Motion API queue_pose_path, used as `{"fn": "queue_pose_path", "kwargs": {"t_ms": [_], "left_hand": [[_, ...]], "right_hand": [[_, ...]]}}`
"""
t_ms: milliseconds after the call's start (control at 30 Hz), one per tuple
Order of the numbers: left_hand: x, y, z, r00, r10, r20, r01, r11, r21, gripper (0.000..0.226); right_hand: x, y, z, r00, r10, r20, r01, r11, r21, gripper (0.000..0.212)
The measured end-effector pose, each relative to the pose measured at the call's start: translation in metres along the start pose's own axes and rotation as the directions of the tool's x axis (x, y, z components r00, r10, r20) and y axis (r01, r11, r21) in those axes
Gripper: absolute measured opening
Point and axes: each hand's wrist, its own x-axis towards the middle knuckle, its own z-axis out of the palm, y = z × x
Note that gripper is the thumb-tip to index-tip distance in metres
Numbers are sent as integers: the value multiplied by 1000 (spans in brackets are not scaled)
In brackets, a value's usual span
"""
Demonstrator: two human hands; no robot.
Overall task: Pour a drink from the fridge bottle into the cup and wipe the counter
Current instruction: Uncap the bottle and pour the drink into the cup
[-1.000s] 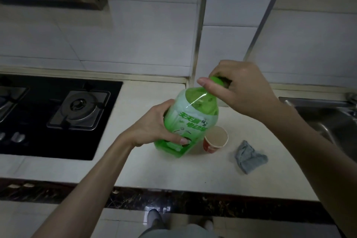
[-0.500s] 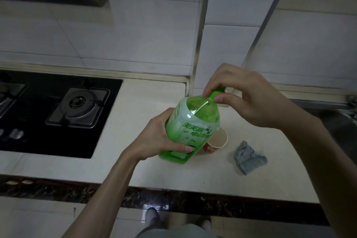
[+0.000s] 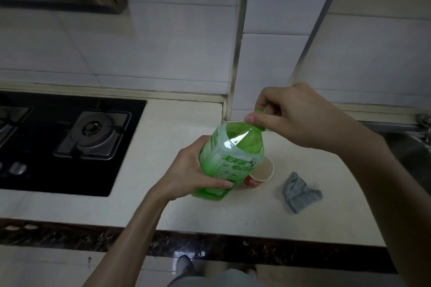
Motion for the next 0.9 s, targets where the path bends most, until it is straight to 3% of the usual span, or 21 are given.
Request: {"fn": "queue_pose_path", "kwargs": {"t_ms": [100,267,367,467,533,667,767,900], "left_hand": [[0,-1,0,1000,3,2,-3,1000,8,82],[3,-3,3,1000,-8,6,8,1000,4,80],[4,-5,5,1000,-16,-6,16,1000,-16,79],[7,-6,7,1000,-7,-5,7,1000,-20,81],[8,-5,8,1000,-5,-4,5,1000,-11,82],[9,-5,7,1000,-5,2,5,1000,-3,81],[8,-8,8,1000,-17,-2,17,1000,-12,80],[10,-9,9,1000,-13,5,13,1000,-8,81]], "right_hand": [[-4,7,-4,992,-105,67,98,990,105,19],[-4,14,-8,980,-156,127,138,980,141,30],[-4,10,-7,994,-32,102,15,986,166,51],[-1,9,-5,994,98,-47,-96,994,50,66],[1,12,-4,993,94,-73,-96,995,-25,60],[-1,16,-11,998,29,54,-31,999,33,23],[-2,18,-14,989,-23,149,5,993,117,47],[1,14,-7,992,117,54,-120,991,55,70]]}}
